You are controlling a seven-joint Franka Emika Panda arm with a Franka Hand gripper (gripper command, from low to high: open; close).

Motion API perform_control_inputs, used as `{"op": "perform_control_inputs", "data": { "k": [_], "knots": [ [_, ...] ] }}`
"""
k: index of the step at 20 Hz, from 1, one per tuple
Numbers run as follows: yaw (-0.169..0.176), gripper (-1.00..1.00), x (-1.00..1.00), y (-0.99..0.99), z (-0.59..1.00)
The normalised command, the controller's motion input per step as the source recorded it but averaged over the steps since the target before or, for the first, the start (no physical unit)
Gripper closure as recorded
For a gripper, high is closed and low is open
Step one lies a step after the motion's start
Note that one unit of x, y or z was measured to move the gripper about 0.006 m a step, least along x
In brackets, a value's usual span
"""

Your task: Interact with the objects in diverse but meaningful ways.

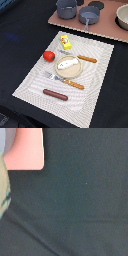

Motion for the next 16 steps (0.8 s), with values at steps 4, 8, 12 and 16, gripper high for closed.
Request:
{"op": "perform_control_inputs", "data": {
  "k": [4, 8, 12, 16],
  "knots": [
    [-0.024, -1.00, 0.22, 0.00, -0.02],
    [-0.008, -1.00, 0.32, -0.07, -0.07],
    [-0.026, -1.00, 0.54, -0.18, -0.12],
    [-0.024, -1.00, 0.56, -0.23, -0.16]
  ]
}}
